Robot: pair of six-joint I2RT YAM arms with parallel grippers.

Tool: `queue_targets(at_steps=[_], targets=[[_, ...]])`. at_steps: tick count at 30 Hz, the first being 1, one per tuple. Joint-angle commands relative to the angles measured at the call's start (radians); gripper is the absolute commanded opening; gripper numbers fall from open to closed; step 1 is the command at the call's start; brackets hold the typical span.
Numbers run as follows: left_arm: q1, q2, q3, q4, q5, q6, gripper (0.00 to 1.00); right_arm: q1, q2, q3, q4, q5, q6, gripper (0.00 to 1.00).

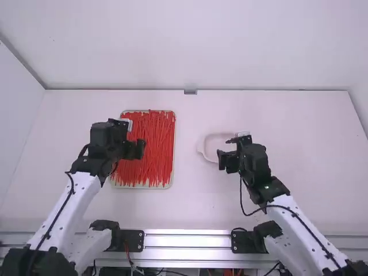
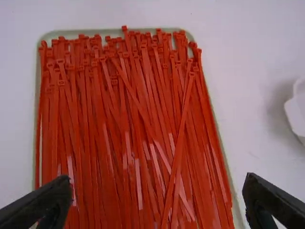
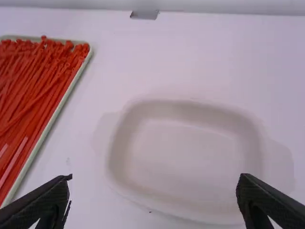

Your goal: Fasten the cable tie

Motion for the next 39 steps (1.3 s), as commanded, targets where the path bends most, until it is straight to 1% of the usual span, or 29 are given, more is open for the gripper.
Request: queue_targets(at_steps=[1,4,9,14,18,25,33,36,37,39], targets=[[-0.012,0.023,0.039,-0.003,0.007,-0.003,0.96,0.008,0.027,0.042,-0.002,0.008,0.014,0.95],[-0.013,0.048,0.056,-0.005,0.009,-0.003,0.98,0.018,0.073,0.053,0.010,0.008,0.003,0.97],[-0.014,0.062,0.066,-0.009,0.011,-0.004,0.99,0.022,0.115,0.059,0.026,0.009,-0.007,0.98],[-0.014,0.062,0.066,0.027,0.015,-0.008,0.99,0.025,0.113,0.059,0.019,0.008,0.000,0.98],[-0.014,0.062,0.066,0.053,0.050,-0.006,0.99,0.048,0.111,0.059,0.021,0.008,-0.002,0.98],[-0.014,0.078,0.085,0.097,0.049,-0.053,0.99,0.080,0.100,0.063,0.025,0.013,-0.038,0.98],[-0.016,0.180,0.206,0.065,0.049,-0.042,0.99,0.069,0.109,0.064,0.021,0.016,-0.036,0.98],[-0.040,0.301,0.312,0.037,0.058,-0.016,0.99,0.066,0.106,0.064,0.011,0.016,-0.034,0.98],[-0.041,0.306,0.317,0.036,0.060,-0.014,0.99,0.066,0.107,0.064,0.009,0.016,-0.034,0.98],[-0.058,0.397,0.380,0.034,0.075,0.012,0.99,0.066,0.108,0.064,-0.007,0.016,-0.034,0.98]])
